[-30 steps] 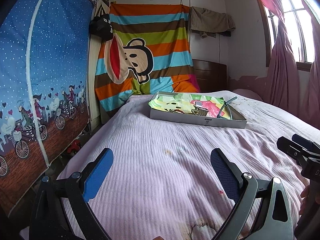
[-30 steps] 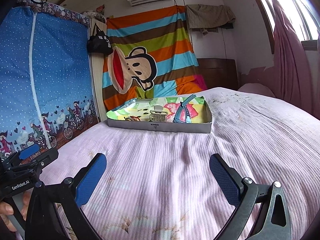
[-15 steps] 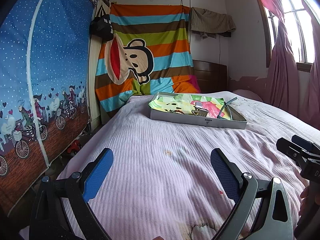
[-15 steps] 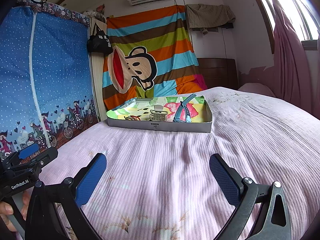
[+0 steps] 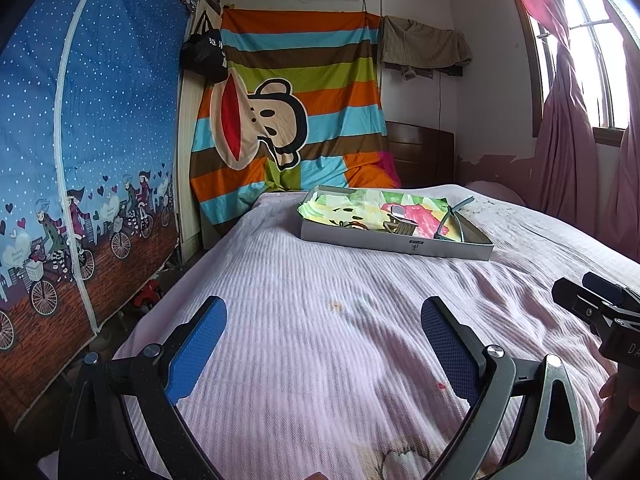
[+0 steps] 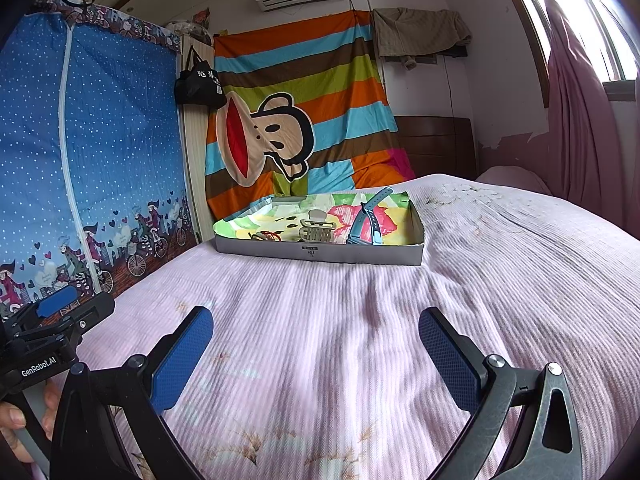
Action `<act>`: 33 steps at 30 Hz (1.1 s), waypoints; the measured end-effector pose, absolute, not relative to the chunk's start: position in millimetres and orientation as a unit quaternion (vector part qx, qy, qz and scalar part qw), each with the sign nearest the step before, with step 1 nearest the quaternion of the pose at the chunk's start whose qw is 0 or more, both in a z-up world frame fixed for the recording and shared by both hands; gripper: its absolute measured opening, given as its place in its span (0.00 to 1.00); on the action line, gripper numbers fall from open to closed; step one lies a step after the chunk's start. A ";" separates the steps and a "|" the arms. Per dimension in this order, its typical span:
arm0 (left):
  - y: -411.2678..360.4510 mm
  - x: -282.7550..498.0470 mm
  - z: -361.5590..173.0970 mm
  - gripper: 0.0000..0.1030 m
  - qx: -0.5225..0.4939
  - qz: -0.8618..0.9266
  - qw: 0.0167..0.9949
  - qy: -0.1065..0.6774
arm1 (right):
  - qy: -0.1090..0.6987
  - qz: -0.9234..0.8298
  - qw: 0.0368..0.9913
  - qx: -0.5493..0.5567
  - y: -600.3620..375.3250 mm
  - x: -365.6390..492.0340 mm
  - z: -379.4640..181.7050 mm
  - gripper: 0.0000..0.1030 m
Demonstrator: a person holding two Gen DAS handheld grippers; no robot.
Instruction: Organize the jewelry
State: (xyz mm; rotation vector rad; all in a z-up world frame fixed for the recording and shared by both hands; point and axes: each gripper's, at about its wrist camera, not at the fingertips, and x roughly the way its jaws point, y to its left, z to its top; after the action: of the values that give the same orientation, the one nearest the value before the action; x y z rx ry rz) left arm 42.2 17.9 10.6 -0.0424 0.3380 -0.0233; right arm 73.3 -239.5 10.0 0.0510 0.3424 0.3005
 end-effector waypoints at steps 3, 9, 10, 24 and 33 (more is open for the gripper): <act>18.1 42.3 10.5 0.93 -0.022 -0.012 0.985 0.169 | 0.169 0.149 0.974 0.025 -239.4 73.2 10.1 1.00; 17.6 42.3 10.6 0.93 -0.020 -0.012 0.986 0.168 | 0.170 0.149 0.974 0.025 -239.2 73.1 10.1 1.00; 17.0 42.6 11.0 0.93 -0.020 -0.012 0.986 0.168 | 0.170 0.150 0.974 0.025 -239.4 73.4 9.7 1.00; 13.4 43.1 14.3 0.93 -0.016 -0.011 0.986 0.165 | 0.170 0.150 0.974 0.025 -238.7 72.8 9.9 1.00; 13.3 42.5 14.6 0.93 -0.017 -0.011 0.986 0.164 | 0.170 0.150 0.974 0.025 -238.6 72.7 9.9 1.00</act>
State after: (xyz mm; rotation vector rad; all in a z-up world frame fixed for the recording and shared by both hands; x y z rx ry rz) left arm 42.5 13.3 14.6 -0.0344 0.3297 -0.0224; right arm 72.7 -238.6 9.9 0.0511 0.3427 0.3027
